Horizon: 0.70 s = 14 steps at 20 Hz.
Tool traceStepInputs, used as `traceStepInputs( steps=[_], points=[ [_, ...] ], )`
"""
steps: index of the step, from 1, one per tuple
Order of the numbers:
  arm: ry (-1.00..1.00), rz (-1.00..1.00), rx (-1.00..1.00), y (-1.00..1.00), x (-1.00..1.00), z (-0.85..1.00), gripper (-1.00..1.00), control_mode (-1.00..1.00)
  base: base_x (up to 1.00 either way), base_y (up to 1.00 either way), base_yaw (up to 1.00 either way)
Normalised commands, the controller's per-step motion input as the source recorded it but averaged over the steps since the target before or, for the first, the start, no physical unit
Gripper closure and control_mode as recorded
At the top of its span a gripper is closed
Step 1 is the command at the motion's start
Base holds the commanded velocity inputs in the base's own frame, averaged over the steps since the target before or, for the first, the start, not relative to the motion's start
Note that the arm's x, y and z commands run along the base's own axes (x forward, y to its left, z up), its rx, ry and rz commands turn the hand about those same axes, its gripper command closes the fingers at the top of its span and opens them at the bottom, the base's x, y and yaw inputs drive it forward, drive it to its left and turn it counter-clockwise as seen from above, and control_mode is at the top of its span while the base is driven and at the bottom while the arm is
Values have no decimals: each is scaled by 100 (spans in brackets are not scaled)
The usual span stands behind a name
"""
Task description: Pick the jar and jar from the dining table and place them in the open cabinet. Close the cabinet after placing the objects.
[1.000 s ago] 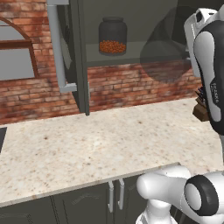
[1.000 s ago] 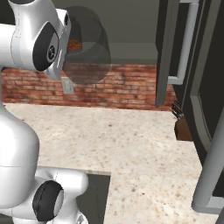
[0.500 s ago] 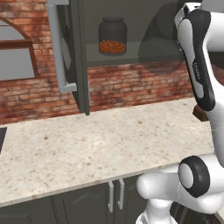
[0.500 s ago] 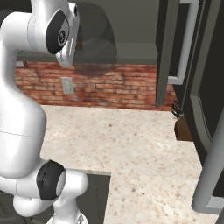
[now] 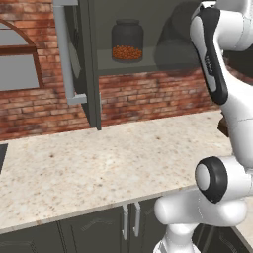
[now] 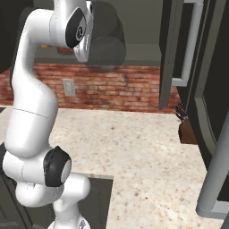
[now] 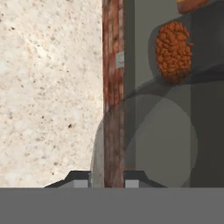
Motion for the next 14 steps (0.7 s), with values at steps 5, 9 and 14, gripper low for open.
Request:
traceStepInputs(
  steps=[5,9,14],
  points=[
    [0,0,0,-12,64,10,100,-100,0,0,0],
    [0,0,0,-6,65,2,100,-100,0,0,0],
    [0,0,0,0,80,0,100,-100,0,0,0]
  ],
)
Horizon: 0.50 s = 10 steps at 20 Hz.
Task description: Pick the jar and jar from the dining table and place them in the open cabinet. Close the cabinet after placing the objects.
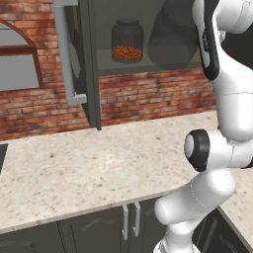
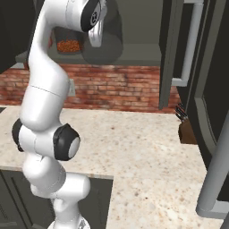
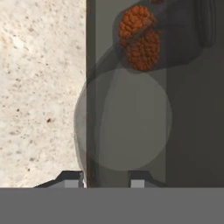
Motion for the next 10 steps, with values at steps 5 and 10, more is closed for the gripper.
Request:
traceStepInputs(
  steps=[5,10],
  points=[
    [0,-1,-3,0,75,-8,100,-100,0,0,0],
    [0,-7,-6,0,77,-12,100,-100,0,0,0]
  ],
)
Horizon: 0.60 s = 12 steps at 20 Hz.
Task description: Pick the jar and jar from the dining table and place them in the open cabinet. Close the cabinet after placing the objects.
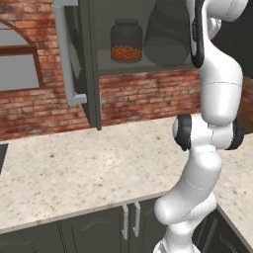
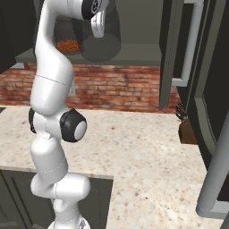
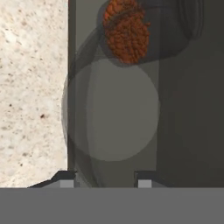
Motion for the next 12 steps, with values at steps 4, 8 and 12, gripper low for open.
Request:
traceStepInputs(
  steps=[4,8,12],
  points=[
    [0,-12,-9,-7,63,-15,100,-100,0,0,0],
    [1,-25,-12,-34,46,-17,100,-100,0,0,0],
    [2,-30,-10,-46,42,-16,100,-100,0,0,0]
  ],
)
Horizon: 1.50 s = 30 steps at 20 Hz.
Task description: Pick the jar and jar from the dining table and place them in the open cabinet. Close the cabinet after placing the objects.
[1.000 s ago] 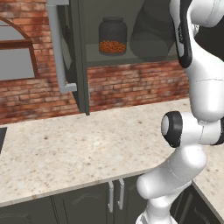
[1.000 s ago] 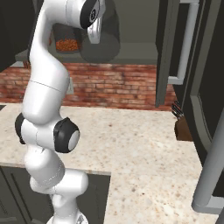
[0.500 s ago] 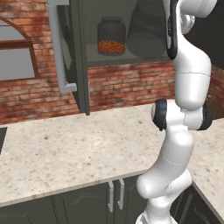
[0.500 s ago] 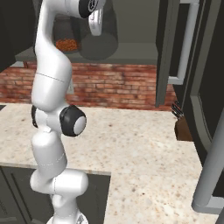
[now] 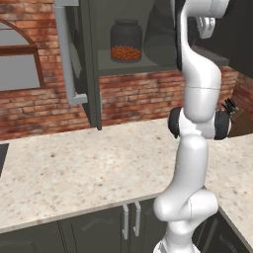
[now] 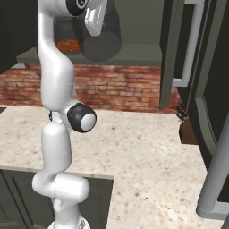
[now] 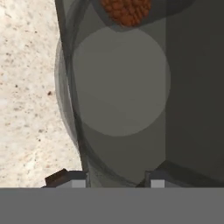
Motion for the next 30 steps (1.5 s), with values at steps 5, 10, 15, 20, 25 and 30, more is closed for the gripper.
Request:
traceStepInputs(
  steps=[5,10,15,20,25,30],
  points=[
    [1,-27,-5,-29,41,-9,100,-100,0,0,0],
    [4,-15,0,0,27,-11,-100,-100,0,0,0],
    [4,-7,0,0,42,0,-100,-100,0,0,0],
    [-1,-5,0,0,71,0,-100,-100,0,0,0],
    [-18,-7,0,8,70,0,-100,-100,0,0,0],
    [-13,-15,0,22,66,0,-100,-100,0,0,0]
  ],
)
